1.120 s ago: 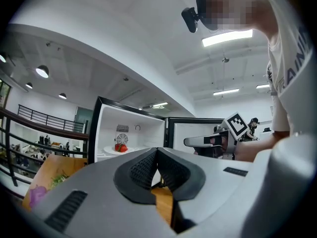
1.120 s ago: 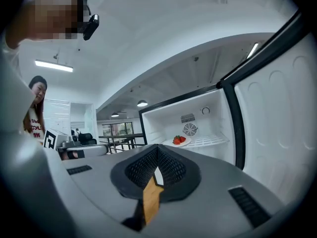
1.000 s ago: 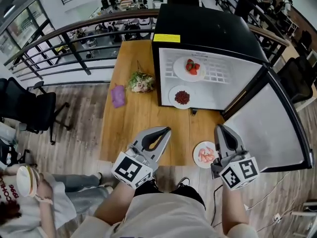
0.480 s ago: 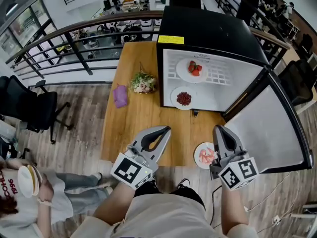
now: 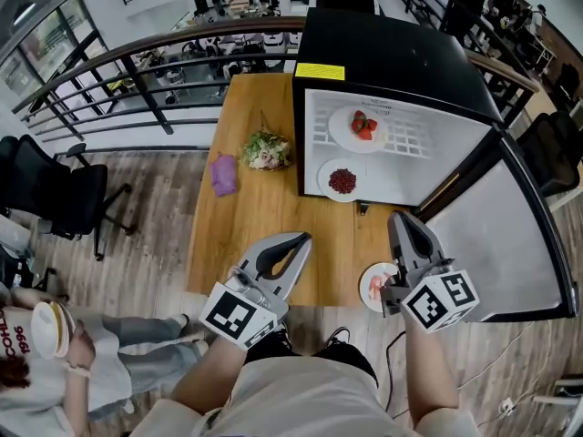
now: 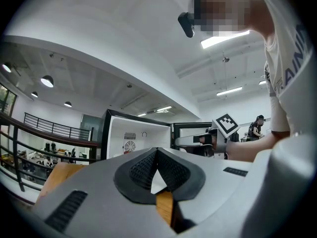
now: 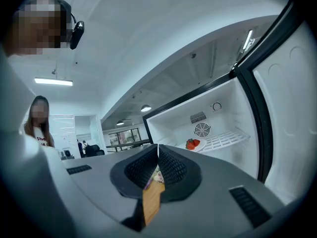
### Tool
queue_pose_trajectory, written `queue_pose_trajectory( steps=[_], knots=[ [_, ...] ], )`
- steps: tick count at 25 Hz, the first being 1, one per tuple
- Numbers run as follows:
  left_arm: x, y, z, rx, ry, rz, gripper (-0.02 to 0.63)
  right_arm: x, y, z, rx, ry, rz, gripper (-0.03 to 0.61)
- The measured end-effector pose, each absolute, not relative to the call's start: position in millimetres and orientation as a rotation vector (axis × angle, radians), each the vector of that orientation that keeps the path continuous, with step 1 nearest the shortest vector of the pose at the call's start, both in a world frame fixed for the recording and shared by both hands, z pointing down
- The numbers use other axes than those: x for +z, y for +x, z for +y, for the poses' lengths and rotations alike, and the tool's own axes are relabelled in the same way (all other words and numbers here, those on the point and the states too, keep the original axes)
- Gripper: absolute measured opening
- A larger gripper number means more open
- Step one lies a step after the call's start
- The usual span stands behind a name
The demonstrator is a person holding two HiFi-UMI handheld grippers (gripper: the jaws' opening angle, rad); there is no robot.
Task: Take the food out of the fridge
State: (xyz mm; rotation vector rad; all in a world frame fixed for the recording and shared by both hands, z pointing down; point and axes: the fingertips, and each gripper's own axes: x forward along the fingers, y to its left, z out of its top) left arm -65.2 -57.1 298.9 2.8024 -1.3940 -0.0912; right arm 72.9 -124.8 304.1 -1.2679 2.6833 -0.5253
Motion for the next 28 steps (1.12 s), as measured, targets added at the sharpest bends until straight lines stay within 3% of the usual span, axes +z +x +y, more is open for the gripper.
queue_pose_trajectory(
  steps=[7, 10, 16, 28],
  knots=[
    [306.1, -75.9, -63.9, -0.074, 2.775, -1.418, 0.006, 316.2, 60.5, -178.0, -0.816, -1.204, 2.514, 0.025],
    [309.9, -79.9, -70.0, -0.07, 2.764, -1.426, 0.006, 319.2, 54.1, -202.5, -0.935, -1.147, 2.431, 0.086],
    [320.2, -88.9, -85.5, -0.049, 2.732, -1.437, 0.006, 356.9, 60.3, -246.8, -1.275, -1.138, 2.121, 0.101],
    [336.4, -103.4, -109.0, -0.021, 2.689, -1.447, 0.006, 405.7, 50.6, -299.9, -1.54, -1.089, 1.784, 0.114]
  ],
)
